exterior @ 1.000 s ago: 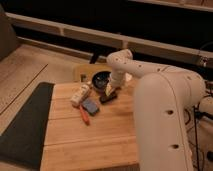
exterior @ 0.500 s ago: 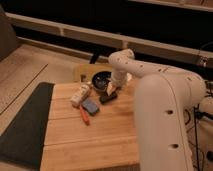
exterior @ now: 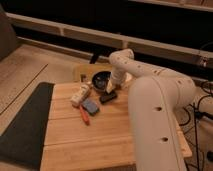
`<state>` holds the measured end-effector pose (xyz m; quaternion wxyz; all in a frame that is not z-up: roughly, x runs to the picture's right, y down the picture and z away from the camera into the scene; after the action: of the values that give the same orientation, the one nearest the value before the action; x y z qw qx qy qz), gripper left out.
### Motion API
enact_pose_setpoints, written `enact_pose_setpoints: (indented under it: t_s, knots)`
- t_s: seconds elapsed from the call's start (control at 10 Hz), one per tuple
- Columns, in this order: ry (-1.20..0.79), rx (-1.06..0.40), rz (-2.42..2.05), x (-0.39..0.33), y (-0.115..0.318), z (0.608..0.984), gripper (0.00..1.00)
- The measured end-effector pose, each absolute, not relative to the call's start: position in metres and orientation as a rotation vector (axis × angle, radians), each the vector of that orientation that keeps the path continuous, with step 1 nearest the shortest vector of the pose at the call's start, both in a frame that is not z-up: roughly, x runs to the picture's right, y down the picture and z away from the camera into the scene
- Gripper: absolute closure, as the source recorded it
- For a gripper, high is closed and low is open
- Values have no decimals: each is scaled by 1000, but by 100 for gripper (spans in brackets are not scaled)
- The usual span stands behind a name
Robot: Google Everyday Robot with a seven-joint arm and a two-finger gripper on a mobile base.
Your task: Push the ceramic bowl across the table
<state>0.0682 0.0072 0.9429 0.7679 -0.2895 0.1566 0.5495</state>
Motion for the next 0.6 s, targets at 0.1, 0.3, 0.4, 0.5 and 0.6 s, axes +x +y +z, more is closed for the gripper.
enact_pose_setpoints:
  t_s: [0.1,0.3,0.4,0.5,0.6]
  knots:
    - [336,-645,1186,64,9,949,35]
    - [331,-685,1174,58,12,961,35]
    - [327,-704,1161,55,13,968,35]
    - [325,-713,1141,55,13,975,35]
    - [324,-710,1118,56,12,981,35]
